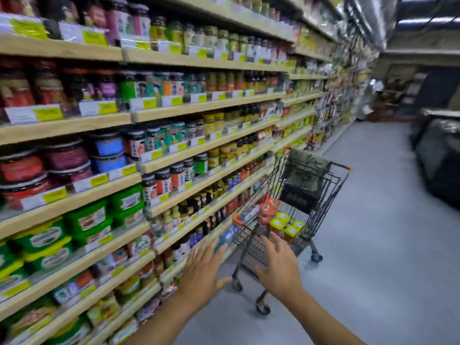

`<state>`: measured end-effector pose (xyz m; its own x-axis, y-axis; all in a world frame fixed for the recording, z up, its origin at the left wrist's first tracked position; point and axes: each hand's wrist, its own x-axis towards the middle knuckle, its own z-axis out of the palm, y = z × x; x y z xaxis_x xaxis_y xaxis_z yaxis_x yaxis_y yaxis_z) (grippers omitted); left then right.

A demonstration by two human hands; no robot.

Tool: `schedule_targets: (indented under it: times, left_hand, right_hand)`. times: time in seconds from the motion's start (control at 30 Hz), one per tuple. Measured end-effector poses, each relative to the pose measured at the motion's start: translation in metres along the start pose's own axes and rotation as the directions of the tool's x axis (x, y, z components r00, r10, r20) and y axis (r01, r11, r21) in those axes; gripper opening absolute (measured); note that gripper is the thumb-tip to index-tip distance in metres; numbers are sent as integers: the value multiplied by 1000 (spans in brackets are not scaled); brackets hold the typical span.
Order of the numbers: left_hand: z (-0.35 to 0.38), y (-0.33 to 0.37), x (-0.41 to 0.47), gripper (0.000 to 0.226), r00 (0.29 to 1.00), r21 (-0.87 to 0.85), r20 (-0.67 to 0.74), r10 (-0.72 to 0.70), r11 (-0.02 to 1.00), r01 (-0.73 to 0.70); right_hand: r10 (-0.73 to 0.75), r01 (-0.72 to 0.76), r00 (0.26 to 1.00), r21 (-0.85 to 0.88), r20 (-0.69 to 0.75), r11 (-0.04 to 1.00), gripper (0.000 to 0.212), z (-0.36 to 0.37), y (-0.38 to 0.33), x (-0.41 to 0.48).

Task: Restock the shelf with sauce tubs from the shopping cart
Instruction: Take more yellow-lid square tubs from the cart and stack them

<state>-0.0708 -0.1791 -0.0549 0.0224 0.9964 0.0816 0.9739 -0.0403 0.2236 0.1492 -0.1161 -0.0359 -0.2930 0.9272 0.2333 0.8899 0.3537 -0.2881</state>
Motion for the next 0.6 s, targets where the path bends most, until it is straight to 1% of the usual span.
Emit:
schedule_targets:
  times: [0.2,0.3,0.4,0.5,0.6]
  left_hand:
    - [44,52,76,89,993,-11,64,101,995,-100]
    - [68,66,119,90,983,-42,137,123,992,-118]
    - [88,76,167,88,971,-31,182,158,987,-155]
    - [105,79,218,87,952,-61,257,166,986,-156]
    - [120,77,270,82,935,-105,300,188,981,-163]
  right_hand:
    - [231,-232,973,56,31,971,76,1,87,18]
    - [316,-320,947,86,57,943,77,10,119,36]
    - [372,-381,923,108,95,918,80,20,148,63]
    - [417,-429,902,115,114,896,78,32,173,97]
    - [446,-466,878,97,174,879,79,48,196,136]
